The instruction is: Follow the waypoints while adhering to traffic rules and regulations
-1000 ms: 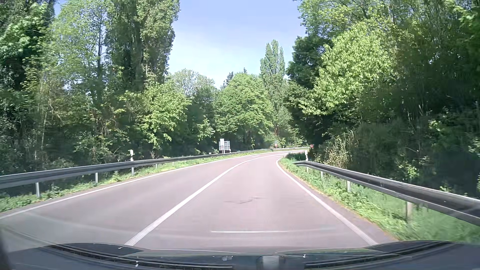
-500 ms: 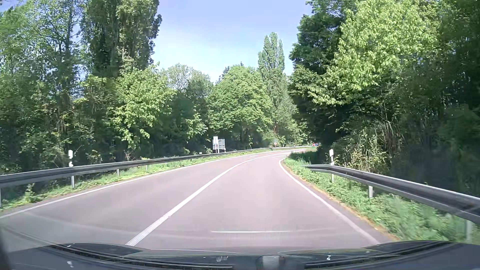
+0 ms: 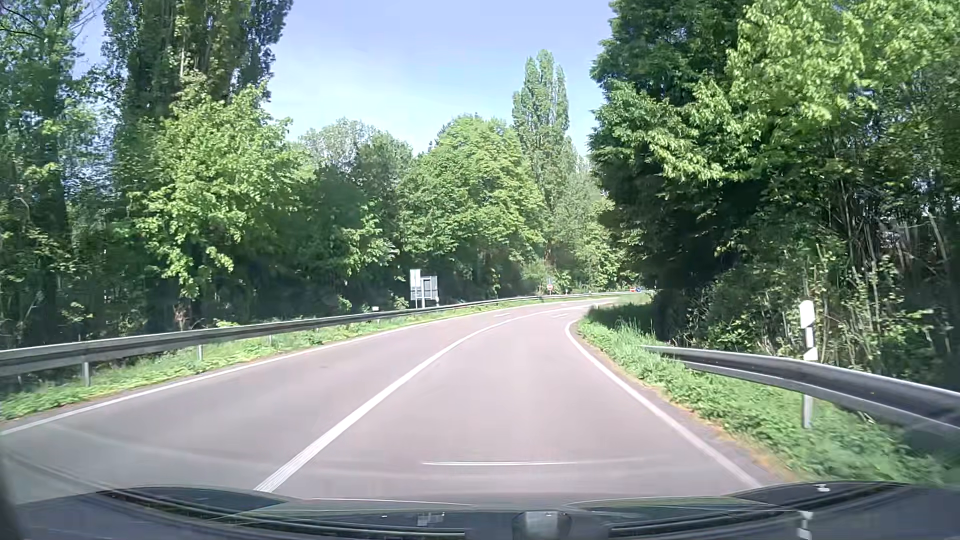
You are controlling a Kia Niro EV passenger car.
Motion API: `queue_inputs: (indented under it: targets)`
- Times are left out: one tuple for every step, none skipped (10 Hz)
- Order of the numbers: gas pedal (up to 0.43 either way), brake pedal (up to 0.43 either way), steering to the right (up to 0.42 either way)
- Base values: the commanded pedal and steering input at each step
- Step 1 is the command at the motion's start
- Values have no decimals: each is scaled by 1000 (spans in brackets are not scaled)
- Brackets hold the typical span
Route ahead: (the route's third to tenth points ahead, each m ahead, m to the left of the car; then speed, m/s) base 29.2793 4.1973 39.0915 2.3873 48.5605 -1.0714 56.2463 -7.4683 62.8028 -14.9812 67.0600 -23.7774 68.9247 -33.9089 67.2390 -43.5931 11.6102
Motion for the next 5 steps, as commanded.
queue_inputs:
  targets:
    - [0,0,6]
    - [0,0,6]
    - [0,0,8]
    - [0,0,8]
    - [0,0,8]
